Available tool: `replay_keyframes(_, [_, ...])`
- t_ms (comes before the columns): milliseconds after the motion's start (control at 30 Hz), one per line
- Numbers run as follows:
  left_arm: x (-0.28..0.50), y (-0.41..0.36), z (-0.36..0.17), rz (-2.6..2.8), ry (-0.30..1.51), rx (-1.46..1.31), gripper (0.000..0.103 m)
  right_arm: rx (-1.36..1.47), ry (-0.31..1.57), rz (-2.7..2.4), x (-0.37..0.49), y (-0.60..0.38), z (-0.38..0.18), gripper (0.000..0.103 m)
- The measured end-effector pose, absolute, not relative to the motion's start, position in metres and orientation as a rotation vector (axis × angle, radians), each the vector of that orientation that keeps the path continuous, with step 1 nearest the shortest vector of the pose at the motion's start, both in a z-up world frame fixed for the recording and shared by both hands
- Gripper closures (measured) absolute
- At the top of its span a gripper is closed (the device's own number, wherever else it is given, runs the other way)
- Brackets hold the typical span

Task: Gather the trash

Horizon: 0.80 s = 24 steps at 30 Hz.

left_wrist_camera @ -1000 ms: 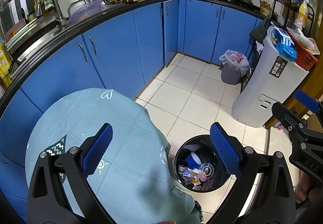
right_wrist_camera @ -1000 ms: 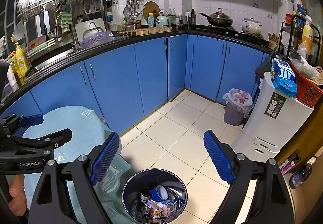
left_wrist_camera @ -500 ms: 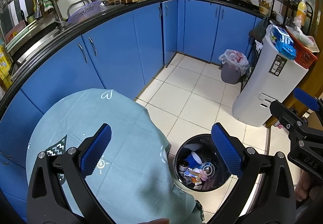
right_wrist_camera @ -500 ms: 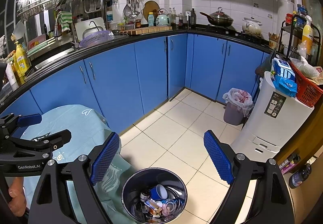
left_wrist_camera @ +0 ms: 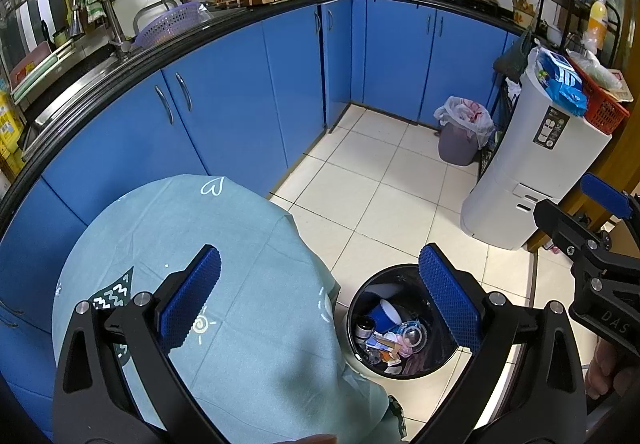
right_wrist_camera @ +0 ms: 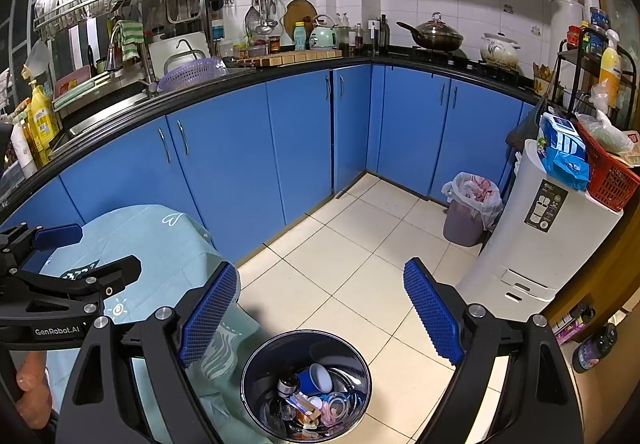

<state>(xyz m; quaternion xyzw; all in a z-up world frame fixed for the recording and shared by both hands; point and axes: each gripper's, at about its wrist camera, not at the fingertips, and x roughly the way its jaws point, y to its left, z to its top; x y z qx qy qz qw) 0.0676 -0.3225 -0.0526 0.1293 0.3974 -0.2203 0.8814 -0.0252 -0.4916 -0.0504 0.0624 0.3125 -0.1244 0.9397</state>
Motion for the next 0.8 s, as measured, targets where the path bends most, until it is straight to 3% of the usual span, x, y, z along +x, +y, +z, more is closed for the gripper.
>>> replay_keyframes(800, [0.0673,-0.3211,-0.0541,-0.462,0.825,0.275,0.005,0.126,0.637,-0.254,-0.0243,-0.4896,-0.0505,0.020])
